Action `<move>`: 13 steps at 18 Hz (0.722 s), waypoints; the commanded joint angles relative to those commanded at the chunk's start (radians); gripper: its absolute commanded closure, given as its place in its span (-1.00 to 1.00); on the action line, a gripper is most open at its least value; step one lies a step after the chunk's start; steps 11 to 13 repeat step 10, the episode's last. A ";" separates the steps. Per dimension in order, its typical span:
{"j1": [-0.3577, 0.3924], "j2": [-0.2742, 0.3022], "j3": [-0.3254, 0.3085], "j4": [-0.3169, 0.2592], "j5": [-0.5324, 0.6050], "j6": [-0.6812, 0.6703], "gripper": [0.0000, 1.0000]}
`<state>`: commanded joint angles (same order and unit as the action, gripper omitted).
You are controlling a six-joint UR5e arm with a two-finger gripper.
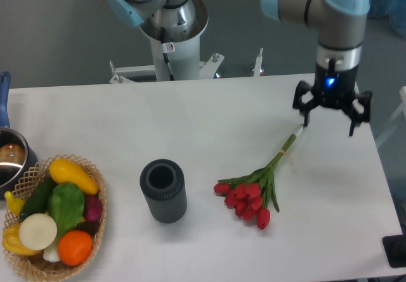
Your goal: Place the flowers on the table
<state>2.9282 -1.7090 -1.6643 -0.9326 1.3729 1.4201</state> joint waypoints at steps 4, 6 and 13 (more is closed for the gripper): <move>0.098 0.081 -0.046 -0.037 -0.002 0.190 -1.00; 0.143 0.117 -0.077 -0.041 -0.020 0.238 -1.00; 0.175 0.134 -0.087 -0.041 -0.069 0.238 -1.00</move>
